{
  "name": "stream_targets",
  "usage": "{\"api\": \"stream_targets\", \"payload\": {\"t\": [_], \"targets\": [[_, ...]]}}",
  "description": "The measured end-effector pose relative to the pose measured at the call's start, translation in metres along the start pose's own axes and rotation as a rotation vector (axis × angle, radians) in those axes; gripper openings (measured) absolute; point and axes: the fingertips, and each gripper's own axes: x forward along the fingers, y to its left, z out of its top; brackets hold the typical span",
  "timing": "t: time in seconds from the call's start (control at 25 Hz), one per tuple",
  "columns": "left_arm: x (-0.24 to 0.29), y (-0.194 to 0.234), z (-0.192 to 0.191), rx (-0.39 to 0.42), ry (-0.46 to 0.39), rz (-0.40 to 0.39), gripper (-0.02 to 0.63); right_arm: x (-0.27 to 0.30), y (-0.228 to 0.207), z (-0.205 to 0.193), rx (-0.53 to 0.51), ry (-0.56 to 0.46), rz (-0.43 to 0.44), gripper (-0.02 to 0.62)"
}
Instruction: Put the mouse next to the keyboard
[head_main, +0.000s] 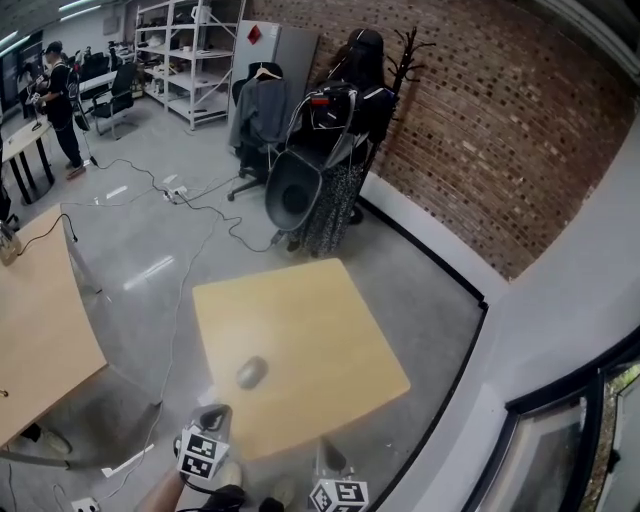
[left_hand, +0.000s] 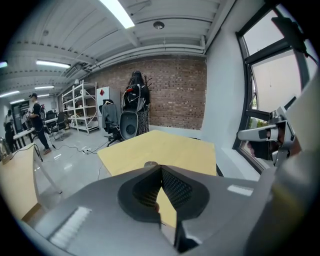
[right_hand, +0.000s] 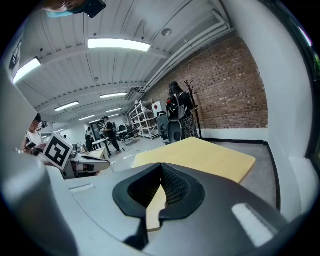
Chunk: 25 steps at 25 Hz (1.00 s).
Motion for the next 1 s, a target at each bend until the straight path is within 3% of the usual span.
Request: {"api": "stream_targets", "payload": {"t": [0.52, 0.68, 1.0], "targets": [[0.081, 0.007, -0.024, 0.040, 0.110, -0.027, 0.005, 0.038, -0.029, -0.028, 0.057, 0.069, -0.010, 0.014], [0.104, 0.005, -0.032, 0.052, 0.160, -0.062, 0.085, 0.043, -0.037, -0.034, 0.071, 0.088, -0.027, 0.014], [0.142, 0.011, -0.046, 0.075, 0.215, -0.072, 0.152, 0.049, -0.048, -0.040, 0.081, 0.093, -0.053, 0.014]]}}
